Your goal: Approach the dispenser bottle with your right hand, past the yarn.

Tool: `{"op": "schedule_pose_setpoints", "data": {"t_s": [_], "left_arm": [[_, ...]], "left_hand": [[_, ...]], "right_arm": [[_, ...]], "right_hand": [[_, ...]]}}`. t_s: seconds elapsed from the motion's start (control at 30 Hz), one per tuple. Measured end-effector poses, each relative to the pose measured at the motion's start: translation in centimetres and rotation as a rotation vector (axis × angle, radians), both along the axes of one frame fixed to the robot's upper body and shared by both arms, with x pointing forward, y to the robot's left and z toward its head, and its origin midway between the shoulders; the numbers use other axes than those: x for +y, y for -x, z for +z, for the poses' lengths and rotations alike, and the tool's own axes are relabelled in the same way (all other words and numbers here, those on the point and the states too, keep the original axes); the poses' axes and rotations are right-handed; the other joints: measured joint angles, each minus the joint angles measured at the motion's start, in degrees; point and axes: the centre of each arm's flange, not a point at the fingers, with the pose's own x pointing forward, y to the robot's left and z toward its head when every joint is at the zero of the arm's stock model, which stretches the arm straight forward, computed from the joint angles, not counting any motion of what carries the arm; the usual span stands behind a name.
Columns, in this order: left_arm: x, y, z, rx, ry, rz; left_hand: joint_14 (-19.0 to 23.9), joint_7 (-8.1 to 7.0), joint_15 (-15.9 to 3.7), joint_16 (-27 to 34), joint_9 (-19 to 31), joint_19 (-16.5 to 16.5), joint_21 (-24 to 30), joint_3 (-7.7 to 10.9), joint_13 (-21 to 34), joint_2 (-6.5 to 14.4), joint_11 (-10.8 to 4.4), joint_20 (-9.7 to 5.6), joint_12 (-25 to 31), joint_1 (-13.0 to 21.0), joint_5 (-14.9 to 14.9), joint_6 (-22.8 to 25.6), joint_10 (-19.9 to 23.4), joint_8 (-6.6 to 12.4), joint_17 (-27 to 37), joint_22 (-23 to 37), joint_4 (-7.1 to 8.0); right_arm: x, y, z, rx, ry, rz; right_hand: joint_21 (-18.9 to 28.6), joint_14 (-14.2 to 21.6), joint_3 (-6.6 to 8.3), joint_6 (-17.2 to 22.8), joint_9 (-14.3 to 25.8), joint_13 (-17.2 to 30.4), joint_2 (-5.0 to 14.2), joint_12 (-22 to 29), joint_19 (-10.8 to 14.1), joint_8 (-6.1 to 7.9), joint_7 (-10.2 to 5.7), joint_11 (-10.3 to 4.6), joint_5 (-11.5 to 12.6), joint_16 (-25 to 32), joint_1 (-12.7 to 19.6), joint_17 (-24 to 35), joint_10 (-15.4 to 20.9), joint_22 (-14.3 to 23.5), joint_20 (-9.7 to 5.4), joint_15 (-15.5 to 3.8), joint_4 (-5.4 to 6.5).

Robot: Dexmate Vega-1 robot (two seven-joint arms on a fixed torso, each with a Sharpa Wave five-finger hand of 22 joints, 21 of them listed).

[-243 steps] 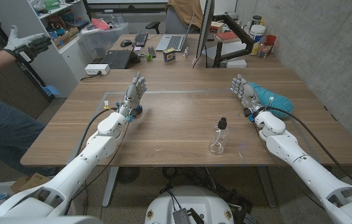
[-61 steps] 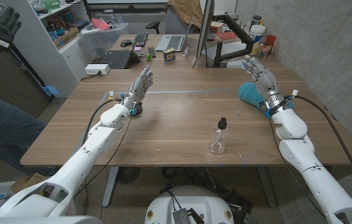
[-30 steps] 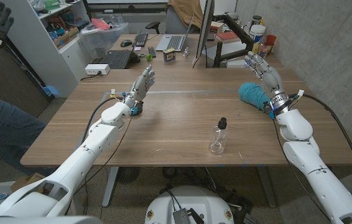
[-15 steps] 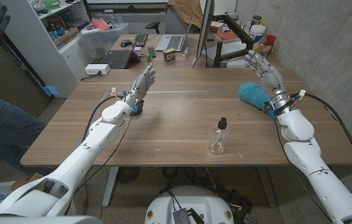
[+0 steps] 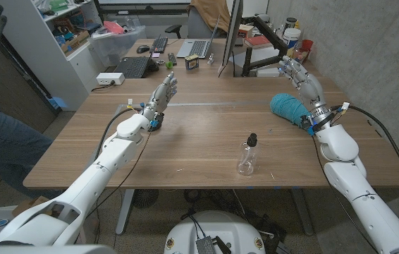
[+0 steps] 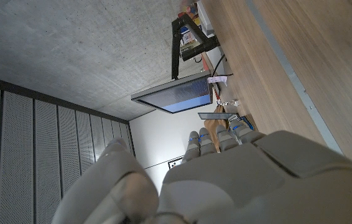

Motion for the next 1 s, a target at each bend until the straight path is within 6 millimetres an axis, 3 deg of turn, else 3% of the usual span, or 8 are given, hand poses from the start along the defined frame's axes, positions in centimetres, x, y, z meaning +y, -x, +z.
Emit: {"op": "schedule_pose_setpoints", "data": {"t_s": [1.0], "left_arm": [[0.0, 0.5, 0.2, -0.007, -0.008, 0.006]], "left_hand": [[0.0, 0.01, 0.00, 0.0, 0.0, 0.0, 0.0, -0.17, 0.0, 0.0, 0.00, 0.47, 0.2, 0.0, 0.0, 0.0, 0.0, 0.00, 0.0, 0.0, 0.17]], "right_arm": [[0.3, 1.7, -0.4, -0.042, 0.025, 0.012]], "right_hand": [[0.0, 0.2, 0.00, 0.3, 0.0, 0.0, 0.00, 0.0, 0.2, 0.00, -0.32, -0.08, 0.2, 0.0, 0.0, 0.0, 0.1, 0.0, -0.21, -0.21, 0.00]]}}
